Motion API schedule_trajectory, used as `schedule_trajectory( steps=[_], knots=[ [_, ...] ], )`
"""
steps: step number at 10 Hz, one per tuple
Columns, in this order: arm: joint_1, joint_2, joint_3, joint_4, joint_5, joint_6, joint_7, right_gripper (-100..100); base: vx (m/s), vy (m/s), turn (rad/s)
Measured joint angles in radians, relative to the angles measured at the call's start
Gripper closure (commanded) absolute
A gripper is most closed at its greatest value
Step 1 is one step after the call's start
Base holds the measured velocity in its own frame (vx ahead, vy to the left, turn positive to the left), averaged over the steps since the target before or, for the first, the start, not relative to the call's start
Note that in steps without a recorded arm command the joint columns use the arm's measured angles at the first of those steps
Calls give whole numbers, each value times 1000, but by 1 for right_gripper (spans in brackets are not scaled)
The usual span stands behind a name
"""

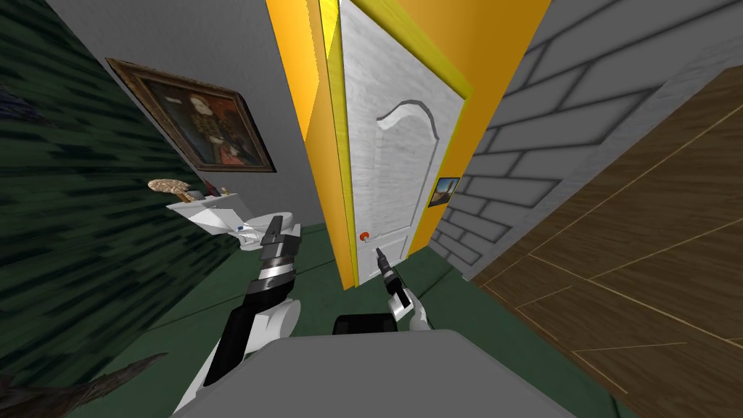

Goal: Push the door open

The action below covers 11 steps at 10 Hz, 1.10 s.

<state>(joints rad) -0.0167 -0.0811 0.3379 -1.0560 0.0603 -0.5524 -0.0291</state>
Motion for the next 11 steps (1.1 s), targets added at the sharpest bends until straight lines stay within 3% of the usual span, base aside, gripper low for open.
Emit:
schedule_trajectory(
  steps=[2,4,5,6,8,11],
  knots=[
    [-6,1,7,20,0,-2,-2,-100,23,-13,125],
    [-7,-18,-24,19,-14,-1,-8,-100,76,72,225],
    [-21,-16,-42,50,-20,-14,-5,-100,96,89,325],
    [-15,-16,-64,37,-27,-7,2,-100,95,61,136],
    [-20,-38,-97,50,-43,-12,-5,-100,107,57,181],
    [-39,-46,-142,82,-60,-25,-6,-100,96,30,171]
  ],
)
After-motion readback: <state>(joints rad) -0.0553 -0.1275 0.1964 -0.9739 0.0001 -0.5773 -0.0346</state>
